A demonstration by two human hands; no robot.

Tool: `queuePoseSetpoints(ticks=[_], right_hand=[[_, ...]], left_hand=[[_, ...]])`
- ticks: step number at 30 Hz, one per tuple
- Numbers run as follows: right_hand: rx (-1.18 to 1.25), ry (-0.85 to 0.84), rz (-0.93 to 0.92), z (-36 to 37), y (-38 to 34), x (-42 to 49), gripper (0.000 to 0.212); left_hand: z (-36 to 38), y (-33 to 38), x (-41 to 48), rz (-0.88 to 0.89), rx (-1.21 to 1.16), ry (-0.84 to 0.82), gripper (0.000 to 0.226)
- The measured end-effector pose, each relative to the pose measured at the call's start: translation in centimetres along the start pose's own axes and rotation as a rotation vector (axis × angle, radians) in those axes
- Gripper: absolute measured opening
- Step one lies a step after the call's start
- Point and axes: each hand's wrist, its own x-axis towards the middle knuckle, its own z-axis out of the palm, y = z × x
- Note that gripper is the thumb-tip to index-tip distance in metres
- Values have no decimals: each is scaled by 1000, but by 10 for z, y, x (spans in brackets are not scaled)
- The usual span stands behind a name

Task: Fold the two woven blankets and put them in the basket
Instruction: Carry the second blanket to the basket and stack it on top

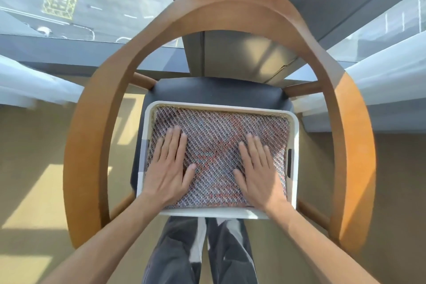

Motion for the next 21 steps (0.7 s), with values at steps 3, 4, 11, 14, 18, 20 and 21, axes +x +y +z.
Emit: queuePoseSetpoints(ticks=[3,4,11,14,18,20,21], right_hand=[[-48,-84,-173,9,-15,-4,63],[-65,-93,-179,16,-18,1,64],[-121,-220,-85,26,-25,14,67],[-69,-115,108,4,-11,-12,67],[-14,-252,305,-4,12,-26,71],[3,-367,325,-4,12,-11,74],[12,-411,336,-9,12,-6,76]], left_hand=[[5,-5,-12,175,70,-36,77],[11,-8,-10,188,101,-54,78],[24,6,-1,61,167,-157,79],[6,23,-12,74,81,-71,77],[13,25,-10,73,81,-163,75],[12,23,-4,35,101,-228,74],[8,25,-2,31,93,-257,73]])
